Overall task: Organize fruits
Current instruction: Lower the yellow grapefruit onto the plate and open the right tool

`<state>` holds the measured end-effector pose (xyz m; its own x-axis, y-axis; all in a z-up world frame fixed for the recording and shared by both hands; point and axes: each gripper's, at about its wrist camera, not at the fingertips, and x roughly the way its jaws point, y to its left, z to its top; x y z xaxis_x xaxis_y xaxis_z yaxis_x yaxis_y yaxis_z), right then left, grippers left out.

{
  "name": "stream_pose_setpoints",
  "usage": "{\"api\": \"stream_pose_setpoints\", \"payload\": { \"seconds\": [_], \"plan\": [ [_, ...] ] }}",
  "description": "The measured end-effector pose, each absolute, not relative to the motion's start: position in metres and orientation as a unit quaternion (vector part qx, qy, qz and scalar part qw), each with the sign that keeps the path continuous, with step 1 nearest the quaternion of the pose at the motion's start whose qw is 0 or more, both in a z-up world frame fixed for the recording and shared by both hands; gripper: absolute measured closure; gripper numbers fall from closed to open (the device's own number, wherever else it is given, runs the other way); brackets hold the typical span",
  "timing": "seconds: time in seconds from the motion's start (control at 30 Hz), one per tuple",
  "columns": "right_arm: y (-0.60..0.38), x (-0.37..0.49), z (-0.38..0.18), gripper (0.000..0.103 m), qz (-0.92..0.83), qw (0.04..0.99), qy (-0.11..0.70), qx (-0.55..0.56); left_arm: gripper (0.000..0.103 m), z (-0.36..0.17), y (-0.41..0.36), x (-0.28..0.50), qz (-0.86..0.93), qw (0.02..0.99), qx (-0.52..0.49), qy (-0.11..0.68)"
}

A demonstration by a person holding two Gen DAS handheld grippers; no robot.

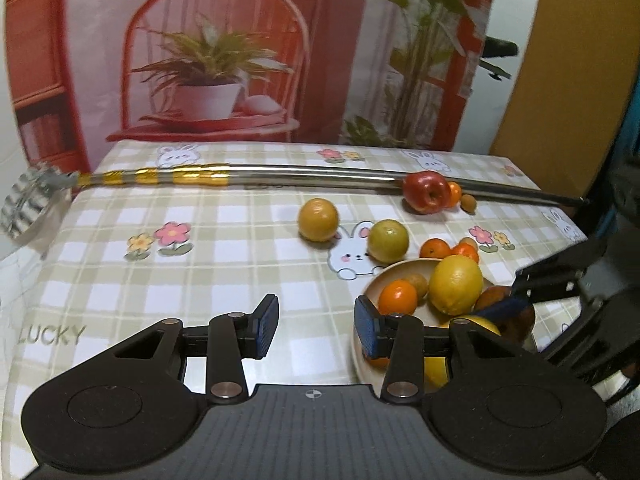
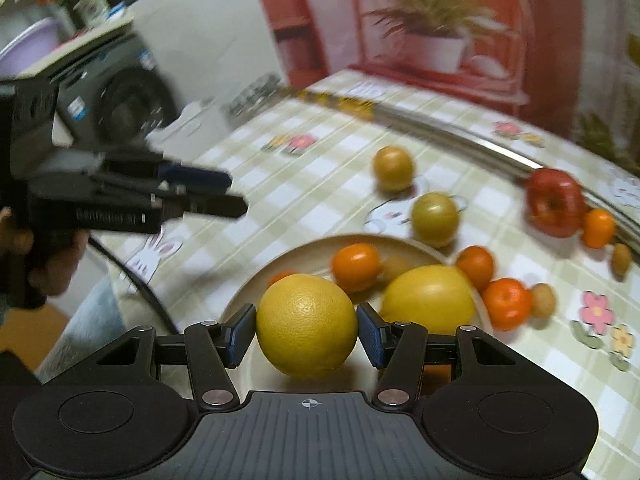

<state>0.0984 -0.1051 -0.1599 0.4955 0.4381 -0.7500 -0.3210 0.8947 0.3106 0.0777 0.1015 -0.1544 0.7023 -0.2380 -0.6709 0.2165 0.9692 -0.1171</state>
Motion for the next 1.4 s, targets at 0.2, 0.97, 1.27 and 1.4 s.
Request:
{"api": "stream_pose_setpoints", "payload": {
  "seconds": [0.2,0.97,1.27,1.4],
  "plan": [
    [-0.069,0.097,-0.177,0.052,0.243,0.843,0.480,0.001,0.059,-0.154,0.118,0.069,-0.101,0.925,-0.048,0.362],
    [-0.060,0.120,-0.188,0.051,0.200,0.870,0.448,0.052,0.059,-0.159,0.125,0.068,-0.096,0.924,-0.073,0.363],
    [-0.073,0.111,-0.174,0.051,0.195,0.882,0.420,0.087,0.059,-0.154,0.124,0.070,-0.100,0.923,-0.076,0.364],
    [-0.091,0.105,-0.161,0.051,0.178,0.895,0.394,0.112,0.059,-0.148,0.123,0.073,-0.099,0.924,-0.074,0.361]
  ]
}}
